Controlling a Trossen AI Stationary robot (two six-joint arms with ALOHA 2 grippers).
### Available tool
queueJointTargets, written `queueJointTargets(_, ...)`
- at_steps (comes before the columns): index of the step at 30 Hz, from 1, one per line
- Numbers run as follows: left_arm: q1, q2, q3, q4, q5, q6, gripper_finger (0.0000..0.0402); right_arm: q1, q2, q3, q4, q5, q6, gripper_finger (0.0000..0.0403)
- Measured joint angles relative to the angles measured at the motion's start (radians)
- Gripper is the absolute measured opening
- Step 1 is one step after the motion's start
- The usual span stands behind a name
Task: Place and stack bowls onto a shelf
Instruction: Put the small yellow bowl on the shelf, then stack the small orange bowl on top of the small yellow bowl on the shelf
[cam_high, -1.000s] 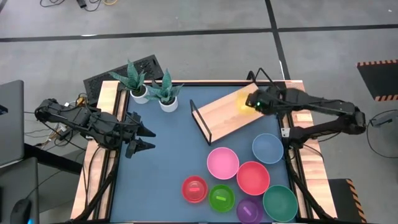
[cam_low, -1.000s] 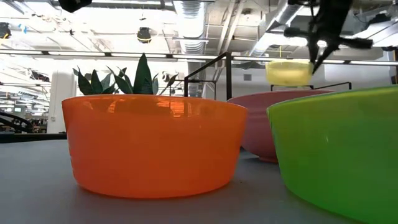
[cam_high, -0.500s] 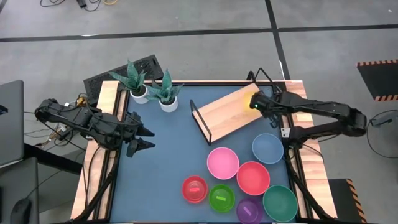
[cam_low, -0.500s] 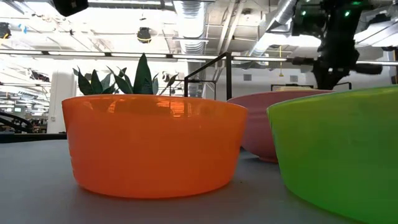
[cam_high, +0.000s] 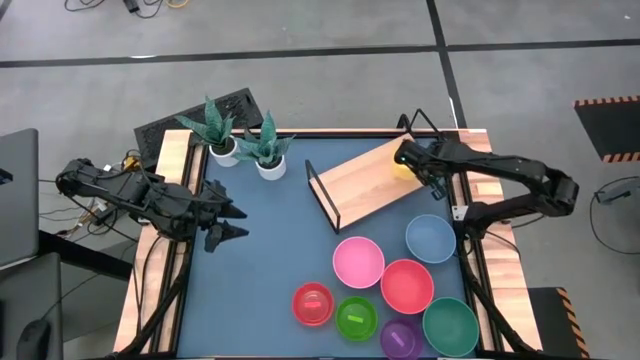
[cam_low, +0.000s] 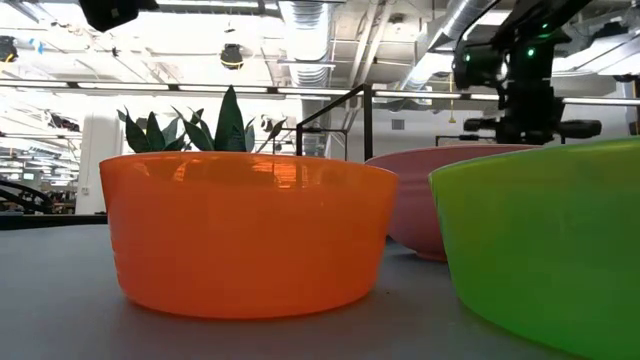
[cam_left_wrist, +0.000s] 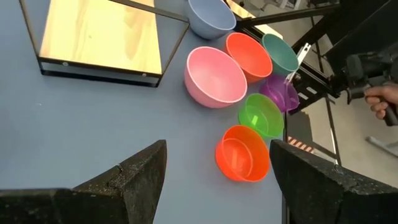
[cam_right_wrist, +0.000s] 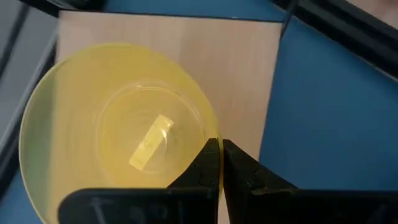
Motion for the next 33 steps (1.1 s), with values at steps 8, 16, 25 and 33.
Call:
queueJointTargets(8, 0.000, 0.000, 0.000, -0.030, -0.002, -0.003, 0.0269, -0.012, 0.081, 0.000, 0.015, -0.007, -0.030, 0.0054)
queueJointTargets(16, 0.000, 0.000, 0.000, -0.048, 0.006, -0.012, 0.0269, -0.012, 0.105, 0.000, 0.033, 0.024, -0.062, 0.0076)
queueJointTargets(25, 0.000, 0.000, 0.000, -0.051, 0.008, -0.009, 0.0269, -0.011, 0.049, 0.000, 0.041, 0.071, -0.100, 0.0158)
queueJointTargets(33, 0.000, 0.000, 0.000, -0.051, 0.009, 0.003, 0.0269, 0.010, -0.128, 0.000, 0.081, 0.125, -0.329, 0.0243)
